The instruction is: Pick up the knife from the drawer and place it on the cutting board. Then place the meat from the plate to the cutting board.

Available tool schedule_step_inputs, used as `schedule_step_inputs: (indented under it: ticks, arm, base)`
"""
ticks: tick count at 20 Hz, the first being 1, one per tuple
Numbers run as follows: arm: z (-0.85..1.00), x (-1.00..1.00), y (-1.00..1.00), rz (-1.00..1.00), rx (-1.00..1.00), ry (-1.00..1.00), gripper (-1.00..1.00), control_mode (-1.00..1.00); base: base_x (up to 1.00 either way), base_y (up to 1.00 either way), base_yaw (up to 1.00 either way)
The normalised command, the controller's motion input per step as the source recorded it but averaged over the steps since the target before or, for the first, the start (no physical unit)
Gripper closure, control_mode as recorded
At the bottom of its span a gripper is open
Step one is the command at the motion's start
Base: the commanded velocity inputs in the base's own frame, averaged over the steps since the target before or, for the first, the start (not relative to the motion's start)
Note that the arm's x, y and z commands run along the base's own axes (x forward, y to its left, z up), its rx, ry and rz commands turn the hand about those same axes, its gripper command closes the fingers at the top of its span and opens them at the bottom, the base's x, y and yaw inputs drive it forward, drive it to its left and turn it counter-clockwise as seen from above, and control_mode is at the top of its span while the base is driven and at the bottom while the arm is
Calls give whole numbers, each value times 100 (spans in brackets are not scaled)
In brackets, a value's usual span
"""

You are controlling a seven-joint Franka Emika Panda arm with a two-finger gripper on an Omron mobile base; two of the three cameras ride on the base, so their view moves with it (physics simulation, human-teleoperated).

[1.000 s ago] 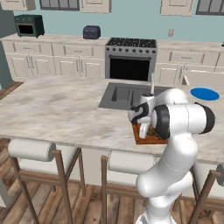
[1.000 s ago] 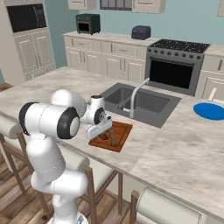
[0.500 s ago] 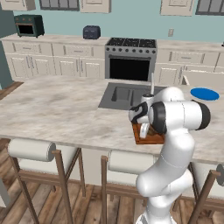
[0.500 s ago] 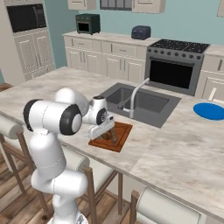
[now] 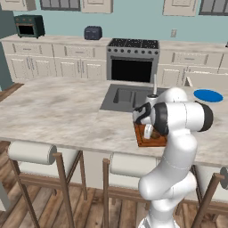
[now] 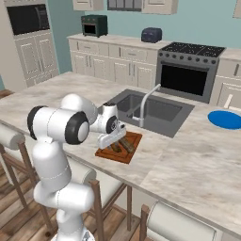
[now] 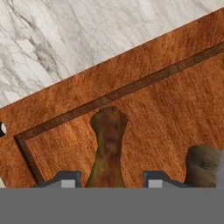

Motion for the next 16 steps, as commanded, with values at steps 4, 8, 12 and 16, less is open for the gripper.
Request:
schedule_step_inputs:
  ticks: [4,8,12,16]
  arm:
    - [0,-7,1,0,0,-8,-100,-100]
    - [9,-12,0,0,0,-15,-100,-100]
    - [23,-16,0,0,0,-11,-100,-100]
    - [42,-21,0,-1,0,-13,-100,-100]
  base:
    - [0,0,0]
    - [0,0,0]
    - [0,0,0]
    - [0,0,0]
